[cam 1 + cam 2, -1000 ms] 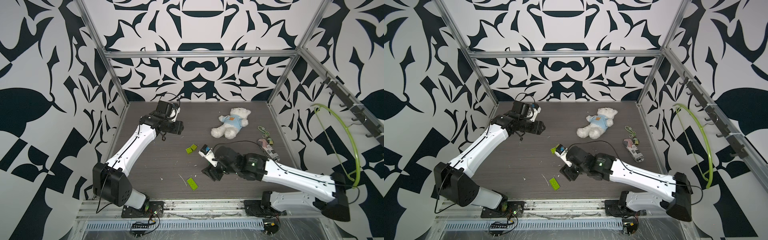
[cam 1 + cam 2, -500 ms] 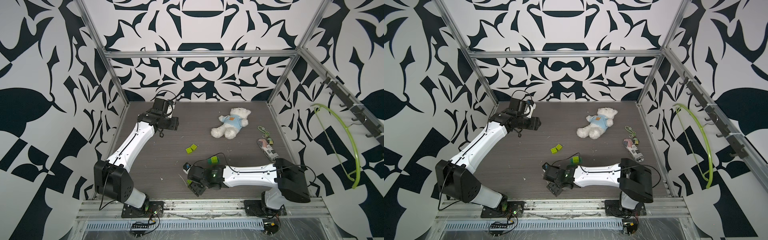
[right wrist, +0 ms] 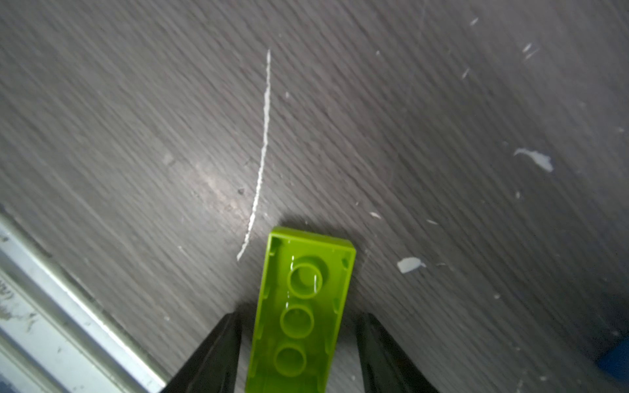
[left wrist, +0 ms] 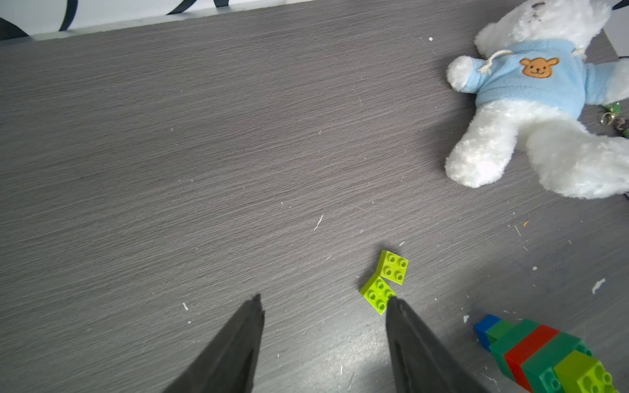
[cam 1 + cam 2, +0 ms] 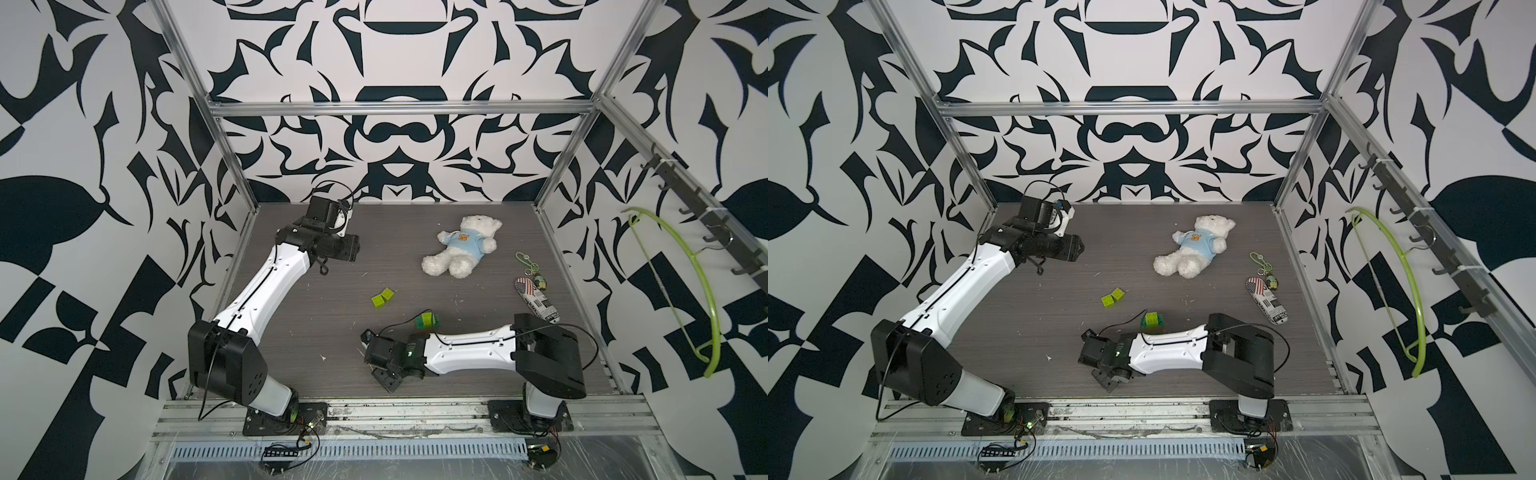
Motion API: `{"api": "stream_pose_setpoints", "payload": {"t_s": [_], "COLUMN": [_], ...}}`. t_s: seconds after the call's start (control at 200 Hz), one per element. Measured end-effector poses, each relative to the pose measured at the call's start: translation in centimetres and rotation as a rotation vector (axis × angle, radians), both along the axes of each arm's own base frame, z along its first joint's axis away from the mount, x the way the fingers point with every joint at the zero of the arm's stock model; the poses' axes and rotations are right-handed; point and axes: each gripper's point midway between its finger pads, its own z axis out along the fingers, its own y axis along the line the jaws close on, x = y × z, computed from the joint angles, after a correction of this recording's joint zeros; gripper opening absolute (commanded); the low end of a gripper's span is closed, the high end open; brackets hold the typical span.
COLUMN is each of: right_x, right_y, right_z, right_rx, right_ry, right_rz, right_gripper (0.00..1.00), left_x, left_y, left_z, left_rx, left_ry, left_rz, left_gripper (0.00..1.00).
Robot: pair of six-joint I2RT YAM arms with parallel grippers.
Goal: Assemble a carrot with lego
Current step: Pick up the lego brick from the center of the board, then adjust the lego brick.
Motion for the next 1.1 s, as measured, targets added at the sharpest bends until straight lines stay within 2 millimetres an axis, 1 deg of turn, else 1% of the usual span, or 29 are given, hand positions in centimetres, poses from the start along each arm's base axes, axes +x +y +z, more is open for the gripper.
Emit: {"api": "stream_pose_setpoints", "payload": {"t_s": [0.21, 0.305, 0.385, 0.455, 0.49, 0.55, 0.585, 0.6, 0.62, 0.625, 0.68, 0.73, 0.79, 0.835, 0.9, 0.955, 1.04, 1.055, 1.1], "right_x": [0.3, 0.6, 0.9, 1.6, 2.1, 3.6, 4.7, 5.5, 6.1, 6.4, 8.6, 10.6, 12.1, 12.9, 14.0, 14.7, 15.4, 15.5, 15.4], "right_y": [-0.1, -0.1, -0.1, -0.5, -0.8, -1.6, -2.1, -2.5, -2.8, -2.9, -4.1, -5.2, -6.2, -6.8, -7.5, -7.8, -7.7, -7.7, -7.3], "right_z": [0.0, 0.2, 0.7, 1.9, 3.0, 5.7, 7.6, 8.7, 9.8, 10.4, 14.3, 18.1, 21.9, 24.1, 26.5, 28.0, 29.7, 30.0, 30.9], "right_rx": [-0.004, 0.001, 0.014, 0.053, 0.088, 0.187, 0.260, 0.301, 0.342, 0.363, 0.495, 0.616, 0.741, 0.821, 0.921, 0.990, 1.082, 1.095, 1.141], "right_ry": [-0.017, -0.024, -0.031, -0.043, -0.048, -0.056, -0.064, -0.074, -0.080, -0.084, -0.126, -0.177, -0.225, -0.245, -0.259, -0.261, -0.250, -0.252, -0.239], "right_rz": [-0.008, -0.009, -0.013, -0.021, -0.032, -0.072, -0.102, -0.122, -0.137, -0.143, -0.197, -0.238, -0.259, -0.269, -0.278, -0.279, -0.272, -0.266, -0.244], "right_gripper": [0.33, 0.27, 0.25, 0.24, 0.24, 0.24, 0.24, 0.24, 0.24, 0.24, 0.24, 0.24, 0.24, 0.24, 0.24, 0.24, 0.24, 0.24, 0.24], "left_x": [-0.1, -0.2, -0.6, -1.3, -1.8, -2.7, -3.2, -3.5, -3.7, -3.8, -4.6, -5.2, -5.7, -6.1, -6.8, -7.3, -8.3, -8.5, -9.1], "left_y": [-0.2, -0.4, -0.5, -0.6, -0.7, -1.0, -1.3, -1.5, -1.5, -1.6, -2.2, -2.9, -4.0, -4.8, -5.7, -6.4, -7.3, -7.5, -7.9], "left_z": [0.0, -0.1, -0.4, -0.7, -0.8, -0.6, -0.2, 0.0, 0.3, 0.4, 1.7, 3.6, 5.9, 7.5, 9.5, 10.9, 12.8, 13.1, 14.0], "left_rx": [-0.011, -0.021, -0.035, -0.058, -0.083, -0.144, -0.194, -0.221, -0.251, -0.259, -0.364, -0.471, -0.594, -0.682, -0.796, -0.878, -0.958, -0.969, -0.990], "left_ry": [0.004, 0.010, 0.018, 0.023, 0.024, 0.023, 0.017, 0.013, 0.010, 0.009, -0.009, -0.034, -0.064, -0.082, -0.099, -0.105, -0.104, -0.105, -0.113], "left_rz": [-0.009, -0.014, -0.014, -0.015, -0.023, -0.032, -0.041, -0.049, -0.051, -0.053, -0.072, -0.099, -0.141, -0.178, -0.228, -0.270, -0.338, -0.349, -0.389], "left_gripper": [0.64, 0.65, 0.71, 0.77, 0.80, 0.82, 0.82, 0.82, 0.82, 0.82, 0.83, 0.83, 0.83, 0.84, 0.84, 0.84, 0.84, 0.88, 0.90]}}
